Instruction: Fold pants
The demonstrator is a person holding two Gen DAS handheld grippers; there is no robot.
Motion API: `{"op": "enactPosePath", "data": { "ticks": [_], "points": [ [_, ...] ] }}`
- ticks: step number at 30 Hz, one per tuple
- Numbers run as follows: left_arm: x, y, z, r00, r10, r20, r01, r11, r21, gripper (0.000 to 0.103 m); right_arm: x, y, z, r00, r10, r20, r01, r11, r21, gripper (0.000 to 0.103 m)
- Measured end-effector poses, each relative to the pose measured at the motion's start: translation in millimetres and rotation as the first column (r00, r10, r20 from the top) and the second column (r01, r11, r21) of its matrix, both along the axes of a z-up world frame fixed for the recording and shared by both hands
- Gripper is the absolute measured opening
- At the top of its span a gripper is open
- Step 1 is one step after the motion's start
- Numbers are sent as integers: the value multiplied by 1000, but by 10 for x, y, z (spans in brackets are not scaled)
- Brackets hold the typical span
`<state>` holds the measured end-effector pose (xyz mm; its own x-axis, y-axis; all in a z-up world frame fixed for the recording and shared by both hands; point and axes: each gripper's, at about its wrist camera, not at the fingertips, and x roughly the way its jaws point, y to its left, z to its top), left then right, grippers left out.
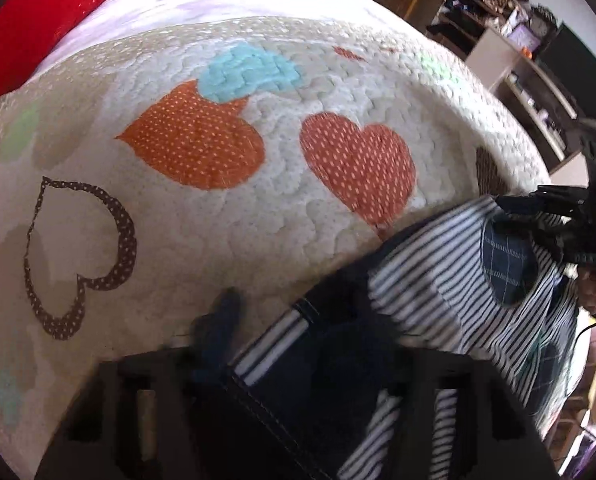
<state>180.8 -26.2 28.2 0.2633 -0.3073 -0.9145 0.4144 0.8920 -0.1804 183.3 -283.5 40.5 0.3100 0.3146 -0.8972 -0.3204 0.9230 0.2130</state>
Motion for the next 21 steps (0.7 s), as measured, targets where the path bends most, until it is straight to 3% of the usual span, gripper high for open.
{"op": "enactPosePath", "data": {
  "ticks": [1,4,13,17,21],
  "points": [
    [-30,-12,23,1000,-12,-9,12,1000,-13,7,-22,20,-3,1000,8,-5,-8,1000,3,18],
    [-183,-24,197,999,-15,34,16,1000,-15,5,-80,-20,75,1000,-20,8,19,999,28,5],
    [-999,116,953,972,87,220,-80,996,-38,5,-765,-99,731,985,-83,148,71,994,84,3],
    [-1473,166,1105,954,116,277,-109,993,-41,5,-1245,-90,885,979,-76,188,56,992,109,2],
    [-2026,208,1048,942,136,306,-133,991,-28,5,-1732,-99,818,980,-81,183,54,987,150,1]
  ]
}}
